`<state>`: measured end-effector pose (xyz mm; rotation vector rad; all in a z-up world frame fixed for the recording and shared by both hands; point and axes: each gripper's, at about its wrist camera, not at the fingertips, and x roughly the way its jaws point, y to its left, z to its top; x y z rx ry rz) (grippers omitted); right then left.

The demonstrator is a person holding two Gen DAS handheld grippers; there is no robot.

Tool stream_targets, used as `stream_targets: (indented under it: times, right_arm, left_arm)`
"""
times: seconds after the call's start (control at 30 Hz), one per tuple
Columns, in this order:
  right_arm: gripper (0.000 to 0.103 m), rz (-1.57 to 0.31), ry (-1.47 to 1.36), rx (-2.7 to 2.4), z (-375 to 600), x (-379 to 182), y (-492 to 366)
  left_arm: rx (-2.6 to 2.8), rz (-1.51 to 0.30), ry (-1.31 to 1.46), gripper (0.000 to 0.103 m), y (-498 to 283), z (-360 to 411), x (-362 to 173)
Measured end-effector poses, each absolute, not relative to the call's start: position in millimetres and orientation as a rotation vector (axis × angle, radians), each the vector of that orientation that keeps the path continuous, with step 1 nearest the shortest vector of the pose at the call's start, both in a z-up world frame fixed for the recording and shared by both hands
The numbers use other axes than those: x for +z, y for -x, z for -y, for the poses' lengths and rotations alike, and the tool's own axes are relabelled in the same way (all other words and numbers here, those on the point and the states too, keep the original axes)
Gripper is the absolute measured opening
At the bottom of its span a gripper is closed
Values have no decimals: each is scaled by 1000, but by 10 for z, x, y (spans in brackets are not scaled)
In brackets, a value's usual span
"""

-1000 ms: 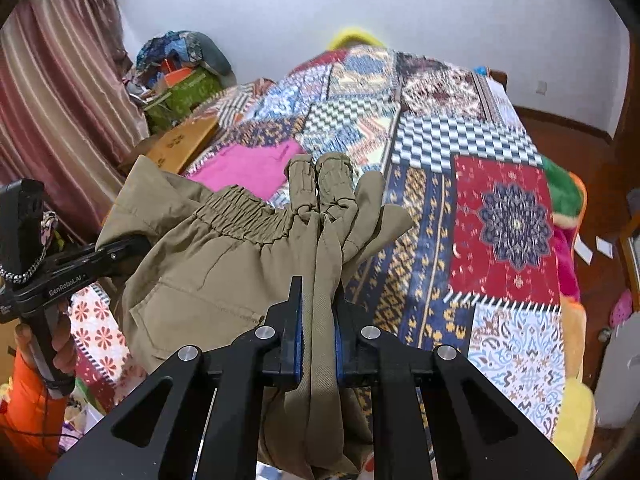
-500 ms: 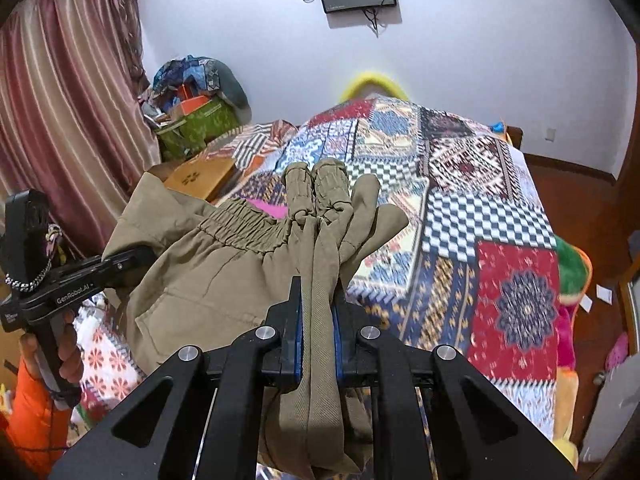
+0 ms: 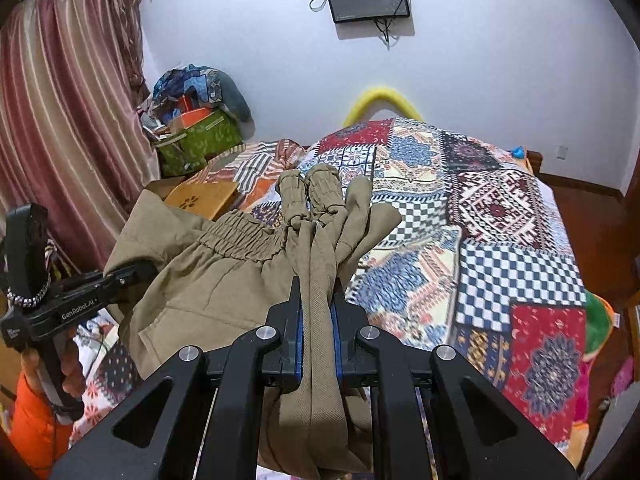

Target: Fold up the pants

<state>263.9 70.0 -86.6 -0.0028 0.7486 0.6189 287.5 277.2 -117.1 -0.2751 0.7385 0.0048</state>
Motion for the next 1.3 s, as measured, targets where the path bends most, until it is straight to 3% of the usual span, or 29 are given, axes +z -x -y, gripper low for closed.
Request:
stream_targets:
  times: [0.63,1.03,1.2,1.3]
  right_arm:
    - [9,-764,61,575,-1598,-1321,-3371]
    - [9,-881,121,545,-1842,-2096,-3606]
    - [10,-957,118,543,-1749,-2322,-3644]
    - [13,-980,146,546,-1752,-2385,-3639]
  left_arm:
    - [106,-803,258,2,-4004,-3622,-1749]
    - [202,-971,197,3,-4433,-3890,-2644]
    - [199,-1014,227,18,-4386,-4062,-2804]
    - [211,-1037,222,21,-4357,-4109,-2866]
